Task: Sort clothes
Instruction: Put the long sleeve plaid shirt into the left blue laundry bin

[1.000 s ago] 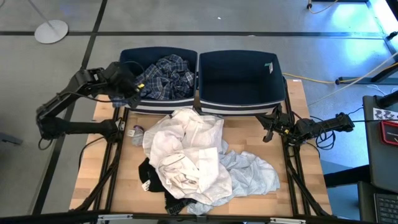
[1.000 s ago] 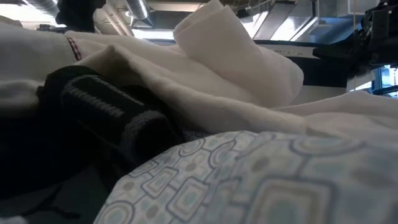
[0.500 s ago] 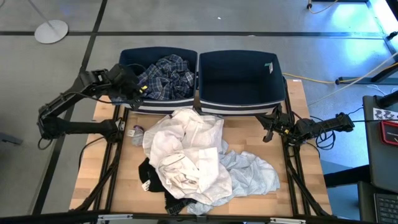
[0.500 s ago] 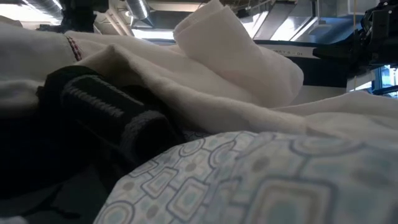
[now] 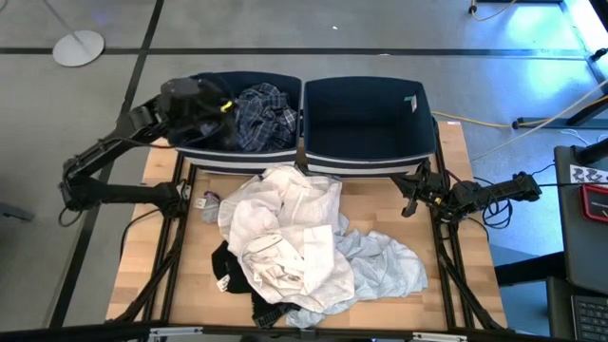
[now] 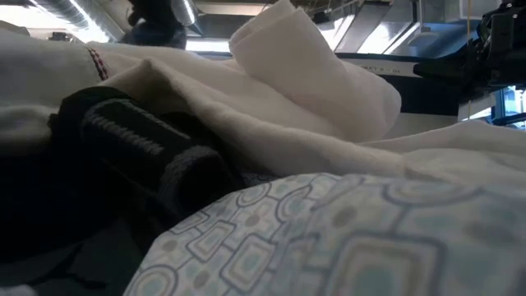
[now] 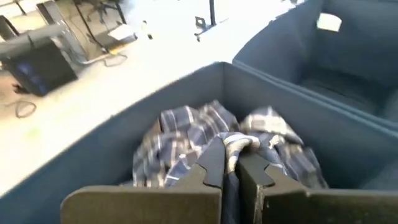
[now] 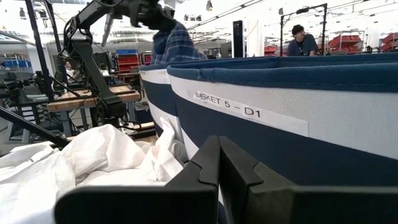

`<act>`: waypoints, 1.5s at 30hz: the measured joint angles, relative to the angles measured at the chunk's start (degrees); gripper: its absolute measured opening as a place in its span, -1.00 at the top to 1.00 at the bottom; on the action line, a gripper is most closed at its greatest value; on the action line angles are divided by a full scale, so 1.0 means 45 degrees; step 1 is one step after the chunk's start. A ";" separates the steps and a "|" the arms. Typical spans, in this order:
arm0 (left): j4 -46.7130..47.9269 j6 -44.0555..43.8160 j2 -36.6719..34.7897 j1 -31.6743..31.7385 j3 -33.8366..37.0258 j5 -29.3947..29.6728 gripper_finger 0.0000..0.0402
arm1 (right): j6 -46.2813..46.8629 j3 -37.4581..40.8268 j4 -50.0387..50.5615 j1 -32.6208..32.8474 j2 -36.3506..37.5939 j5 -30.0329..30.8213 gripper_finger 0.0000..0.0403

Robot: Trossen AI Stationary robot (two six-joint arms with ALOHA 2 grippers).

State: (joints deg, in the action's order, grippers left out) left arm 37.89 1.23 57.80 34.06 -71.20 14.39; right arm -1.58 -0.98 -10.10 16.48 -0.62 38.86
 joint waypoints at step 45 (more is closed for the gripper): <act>-0.3208 -0.0222 0.5494 0.1219 0.3054 -0.2737 0.90 | -0.0049 0.0002 -0.0008 -0.0003 0.0000 -0.0010 0.97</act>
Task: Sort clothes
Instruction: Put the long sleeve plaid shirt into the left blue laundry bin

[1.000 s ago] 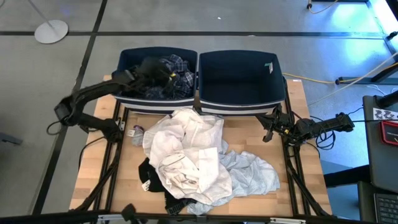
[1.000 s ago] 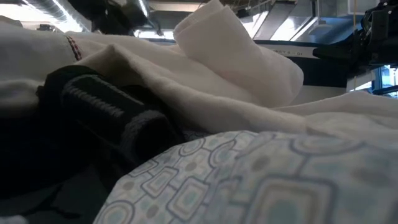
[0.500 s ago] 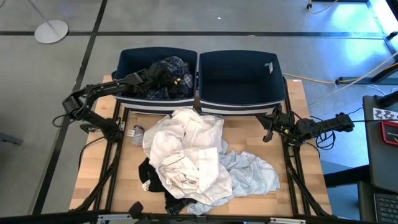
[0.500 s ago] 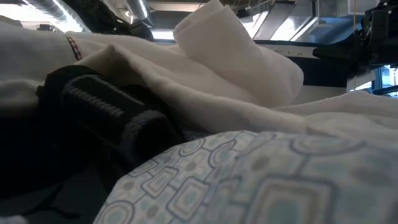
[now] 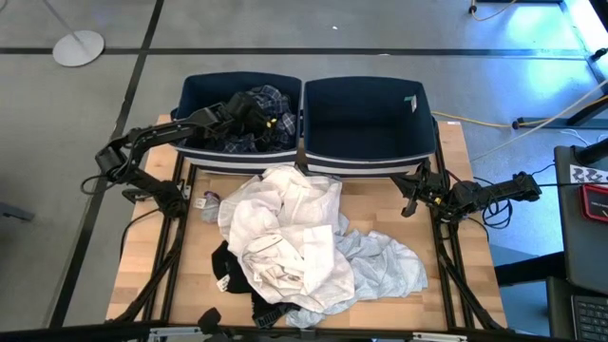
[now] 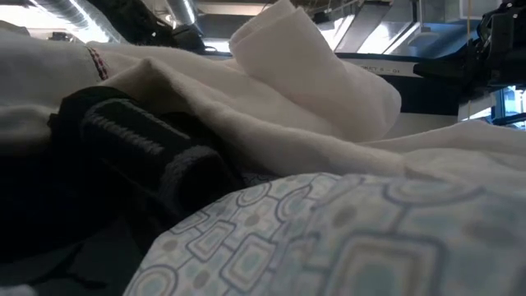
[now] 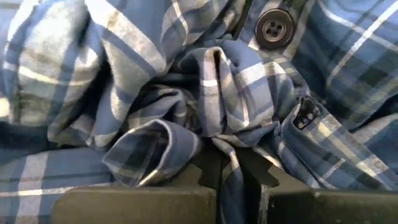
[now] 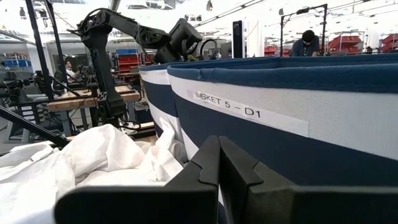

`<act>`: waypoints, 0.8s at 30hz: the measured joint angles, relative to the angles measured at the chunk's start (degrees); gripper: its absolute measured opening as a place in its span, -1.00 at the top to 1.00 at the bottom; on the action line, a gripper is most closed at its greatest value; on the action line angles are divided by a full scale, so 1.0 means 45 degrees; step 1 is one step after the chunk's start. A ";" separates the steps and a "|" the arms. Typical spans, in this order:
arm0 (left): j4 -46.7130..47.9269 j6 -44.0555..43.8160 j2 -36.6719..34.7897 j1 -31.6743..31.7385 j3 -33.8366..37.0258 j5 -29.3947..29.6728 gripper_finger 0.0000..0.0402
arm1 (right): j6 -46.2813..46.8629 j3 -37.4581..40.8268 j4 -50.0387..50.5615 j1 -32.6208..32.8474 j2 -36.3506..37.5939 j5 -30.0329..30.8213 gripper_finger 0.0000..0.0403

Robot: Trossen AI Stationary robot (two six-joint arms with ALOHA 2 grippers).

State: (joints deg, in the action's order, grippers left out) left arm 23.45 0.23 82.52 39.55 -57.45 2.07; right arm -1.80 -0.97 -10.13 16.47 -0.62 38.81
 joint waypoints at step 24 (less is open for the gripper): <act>0.2879 0.0660 -0.3108 -0.0565 -0.3249 0.0754 -0.01 | 0.0007 0.0000 0.0012 0.0002 0.0005 -0.0094 0.97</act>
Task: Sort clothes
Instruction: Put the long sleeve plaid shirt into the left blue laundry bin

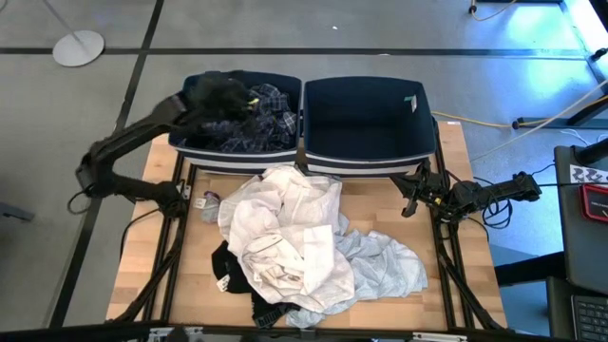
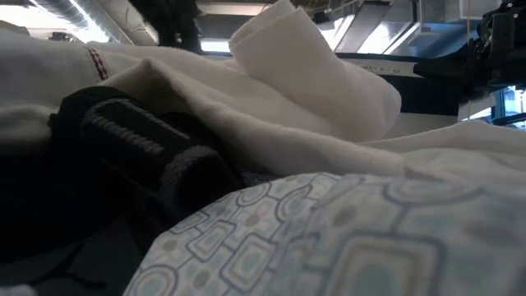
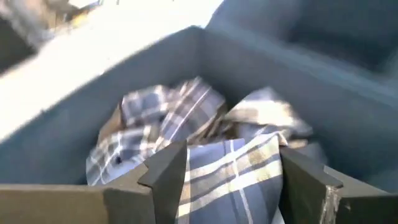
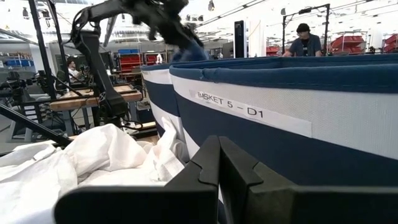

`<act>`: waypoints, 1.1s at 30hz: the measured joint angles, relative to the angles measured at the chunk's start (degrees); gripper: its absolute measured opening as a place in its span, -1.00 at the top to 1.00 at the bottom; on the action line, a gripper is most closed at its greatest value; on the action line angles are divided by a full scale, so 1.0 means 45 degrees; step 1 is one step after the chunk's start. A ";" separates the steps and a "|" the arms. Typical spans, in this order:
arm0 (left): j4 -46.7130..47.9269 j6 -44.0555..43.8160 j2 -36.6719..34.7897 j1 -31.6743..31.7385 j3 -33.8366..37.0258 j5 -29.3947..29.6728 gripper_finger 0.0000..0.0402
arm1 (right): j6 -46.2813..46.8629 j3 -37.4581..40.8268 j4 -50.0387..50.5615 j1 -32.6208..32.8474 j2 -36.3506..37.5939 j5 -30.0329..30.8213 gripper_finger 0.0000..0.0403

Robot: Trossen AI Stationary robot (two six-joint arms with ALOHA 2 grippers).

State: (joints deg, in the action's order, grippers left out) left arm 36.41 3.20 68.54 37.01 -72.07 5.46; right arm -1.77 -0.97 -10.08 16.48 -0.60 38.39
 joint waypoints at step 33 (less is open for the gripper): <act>0.1018 -0.0094 -0.2038 -0.3055 0.0782 0.7445 -0.01 | -0.0046 -0.0002 -0.0017 0.0000 0.0000 0.0241 0.97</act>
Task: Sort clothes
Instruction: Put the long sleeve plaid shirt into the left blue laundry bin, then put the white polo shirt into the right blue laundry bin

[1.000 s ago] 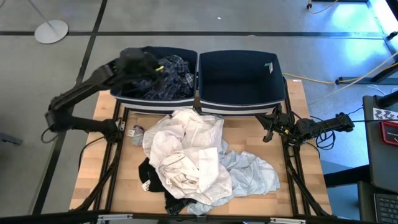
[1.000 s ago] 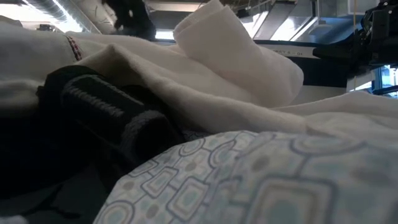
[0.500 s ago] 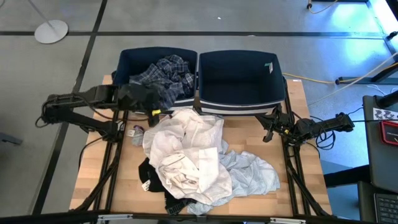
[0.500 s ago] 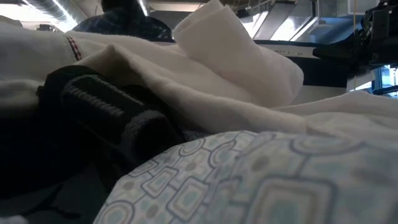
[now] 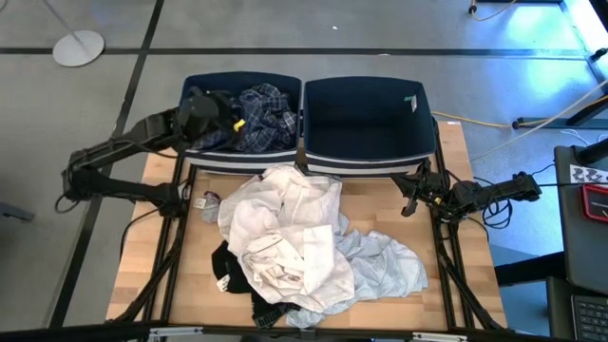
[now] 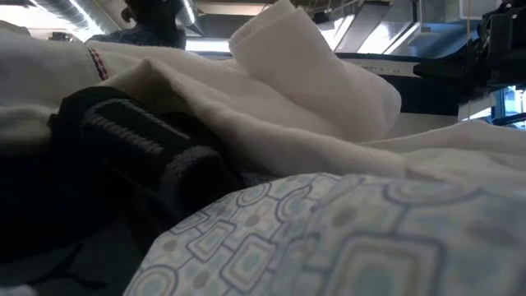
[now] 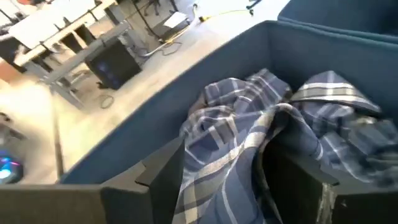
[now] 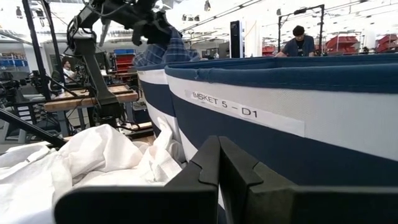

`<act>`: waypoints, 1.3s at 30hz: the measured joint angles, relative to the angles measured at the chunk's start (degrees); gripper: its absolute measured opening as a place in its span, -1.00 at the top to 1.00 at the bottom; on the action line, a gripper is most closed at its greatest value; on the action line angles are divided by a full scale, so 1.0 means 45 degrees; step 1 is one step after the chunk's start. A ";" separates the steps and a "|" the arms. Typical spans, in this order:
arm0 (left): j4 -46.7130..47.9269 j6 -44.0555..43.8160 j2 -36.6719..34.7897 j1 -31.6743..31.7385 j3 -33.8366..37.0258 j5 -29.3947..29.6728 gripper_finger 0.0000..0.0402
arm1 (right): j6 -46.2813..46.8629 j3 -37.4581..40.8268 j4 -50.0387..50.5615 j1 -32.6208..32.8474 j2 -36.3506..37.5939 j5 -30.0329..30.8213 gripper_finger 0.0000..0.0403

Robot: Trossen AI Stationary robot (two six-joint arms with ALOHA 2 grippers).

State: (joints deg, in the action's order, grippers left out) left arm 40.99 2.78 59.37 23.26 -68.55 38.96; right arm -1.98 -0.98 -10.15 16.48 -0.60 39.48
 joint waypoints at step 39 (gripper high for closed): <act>0.0473 -0.5357 -0.1455 -0.7350 0.2720 -0.4531 -0.01 | 0.1018 -0.0003 -0.1668 0.0013 -0.0717 -0.3606 0.97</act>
State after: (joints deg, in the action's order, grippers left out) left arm 43.12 -21.33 52.82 -9.82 -56.31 18.57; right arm 2.60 -0.99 -17.66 16.53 -3.83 23.25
